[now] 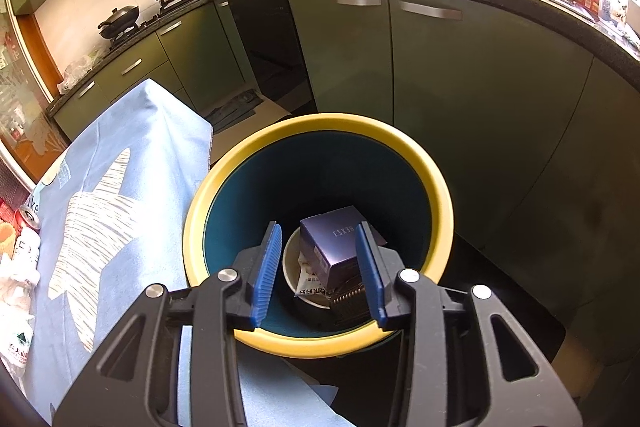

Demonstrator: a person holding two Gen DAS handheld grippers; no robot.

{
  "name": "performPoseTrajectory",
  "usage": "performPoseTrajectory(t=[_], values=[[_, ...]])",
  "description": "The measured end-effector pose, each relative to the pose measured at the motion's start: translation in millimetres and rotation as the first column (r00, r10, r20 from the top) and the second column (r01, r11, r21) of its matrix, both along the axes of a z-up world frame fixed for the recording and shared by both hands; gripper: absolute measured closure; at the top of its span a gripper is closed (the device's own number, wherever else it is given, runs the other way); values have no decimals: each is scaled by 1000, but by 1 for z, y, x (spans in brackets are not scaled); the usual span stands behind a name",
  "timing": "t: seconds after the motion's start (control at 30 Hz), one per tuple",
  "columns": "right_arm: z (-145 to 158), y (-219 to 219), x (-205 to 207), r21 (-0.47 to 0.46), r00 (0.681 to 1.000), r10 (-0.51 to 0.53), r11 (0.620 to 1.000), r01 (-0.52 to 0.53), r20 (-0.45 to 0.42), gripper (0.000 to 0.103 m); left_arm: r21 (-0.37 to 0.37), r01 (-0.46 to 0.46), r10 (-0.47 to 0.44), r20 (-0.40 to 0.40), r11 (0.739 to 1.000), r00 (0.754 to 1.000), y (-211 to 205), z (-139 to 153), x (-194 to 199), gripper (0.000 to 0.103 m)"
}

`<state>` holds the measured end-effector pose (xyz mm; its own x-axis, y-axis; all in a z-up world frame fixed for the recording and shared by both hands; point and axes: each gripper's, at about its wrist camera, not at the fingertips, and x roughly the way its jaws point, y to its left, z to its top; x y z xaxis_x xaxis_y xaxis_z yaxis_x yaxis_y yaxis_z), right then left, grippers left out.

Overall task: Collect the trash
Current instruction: 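Grasp the clear water bottle with the left tool, then carry the water bottle over the bin and open the left tool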

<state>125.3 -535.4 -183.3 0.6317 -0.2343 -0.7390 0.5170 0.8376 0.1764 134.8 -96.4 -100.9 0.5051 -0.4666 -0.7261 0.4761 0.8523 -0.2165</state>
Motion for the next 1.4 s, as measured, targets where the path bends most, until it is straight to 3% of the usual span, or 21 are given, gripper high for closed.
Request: performPoseTrajectory(t=[0.1,0.23,0.67,0.77,0.87,1.13,1.4], values=[[-1,-2,0,4,1000,1,1000,-1,-4,66,1,-4,4,-66,1000,998,-2,-16,12,21],[-3,-4,1,7,1000,0,1000,0,-8,65,15,-10,11,-112,1000,994,-6,-31,21,22],[-9,1,8,20,999,25,999,-25,-23,65,134,-18,35,-127,991,991,-40,-54,56,23],[-9,1,8,22,999,28,999,-28,-24,65,160,-26,49,-137,987,989,-44,-61,62,41],[-9,-1,8,24,999,26,999,-25,-25,65,147,-18,43,-163,989,986,-43,-67,62,49],[-11,1,9,32,999,37,999,-36,-28,65,128,55,-33,-167,990,985,-47,-62,37,52],[-8,0,6,32,999,43,999,-42,-20,65,-1,210,-206,-217,978,954,-61,-49,-4,52]])
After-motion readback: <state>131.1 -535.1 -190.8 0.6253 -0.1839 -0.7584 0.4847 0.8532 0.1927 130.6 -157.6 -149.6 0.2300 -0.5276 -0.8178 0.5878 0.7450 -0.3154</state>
